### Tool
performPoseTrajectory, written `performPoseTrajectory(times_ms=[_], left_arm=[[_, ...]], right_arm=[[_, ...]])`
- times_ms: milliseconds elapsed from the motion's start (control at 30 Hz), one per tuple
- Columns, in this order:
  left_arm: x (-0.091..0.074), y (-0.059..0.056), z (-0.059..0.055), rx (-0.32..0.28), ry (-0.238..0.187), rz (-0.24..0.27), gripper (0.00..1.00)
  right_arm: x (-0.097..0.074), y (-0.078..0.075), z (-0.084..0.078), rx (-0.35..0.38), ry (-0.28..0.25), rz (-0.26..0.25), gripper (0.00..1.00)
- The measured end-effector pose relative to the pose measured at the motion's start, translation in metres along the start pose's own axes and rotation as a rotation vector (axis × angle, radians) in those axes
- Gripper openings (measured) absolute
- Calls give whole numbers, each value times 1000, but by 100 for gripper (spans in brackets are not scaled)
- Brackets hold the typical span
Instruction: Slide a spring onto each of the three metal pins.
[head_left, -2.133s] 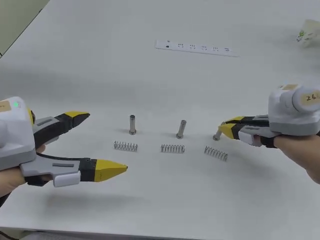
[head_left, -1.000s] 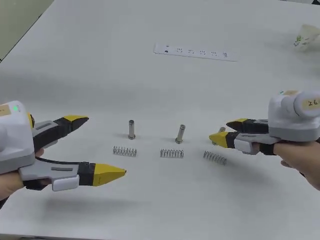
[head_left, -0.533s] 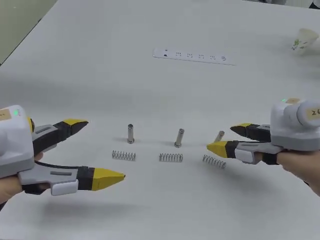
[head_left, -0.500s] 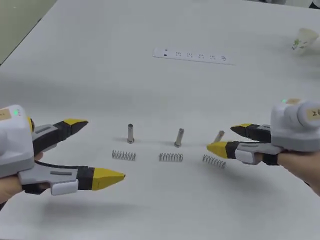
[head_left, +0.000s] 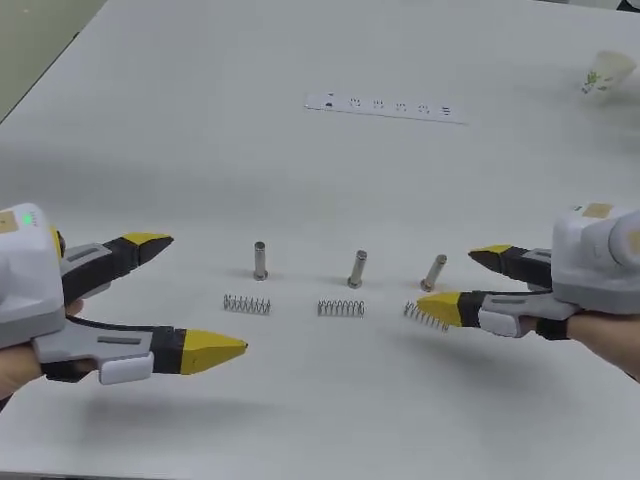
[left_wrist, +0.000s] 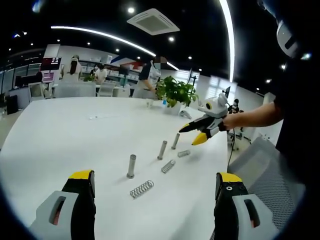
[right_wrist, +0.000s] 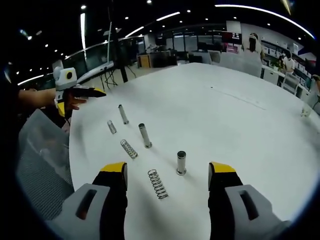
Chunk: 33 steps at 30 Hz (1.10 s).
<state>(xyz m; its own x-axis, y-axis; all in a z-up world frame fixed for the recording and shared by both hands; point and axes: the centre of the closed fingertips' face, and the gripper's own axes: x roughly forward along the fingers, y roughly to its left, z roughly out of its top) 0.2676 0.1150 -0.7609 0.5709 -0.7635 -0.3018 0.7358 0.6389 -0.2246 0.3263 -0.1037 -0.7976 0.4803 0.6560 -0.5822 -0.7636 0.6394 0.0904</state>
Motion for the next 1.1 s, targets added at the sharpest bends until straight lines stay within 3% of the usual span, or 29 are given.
performPoseTrajectory(times_ms=[367,567,967,1100], left_arm=[[0,2,-1,0,1,3,98],[0,2,-1,0,-1,4,98],[-3,3,-2,-6,-4,12,98],[-3,3,-3,-4,-4,12,98]], right_arm=[[-2,3,-7,-16,23,11,63],[-4,5,-14,-26,53,22,61],[-6,14,-28,-19,137,60,48],[-4,15,-29,-49,157,57,47]])
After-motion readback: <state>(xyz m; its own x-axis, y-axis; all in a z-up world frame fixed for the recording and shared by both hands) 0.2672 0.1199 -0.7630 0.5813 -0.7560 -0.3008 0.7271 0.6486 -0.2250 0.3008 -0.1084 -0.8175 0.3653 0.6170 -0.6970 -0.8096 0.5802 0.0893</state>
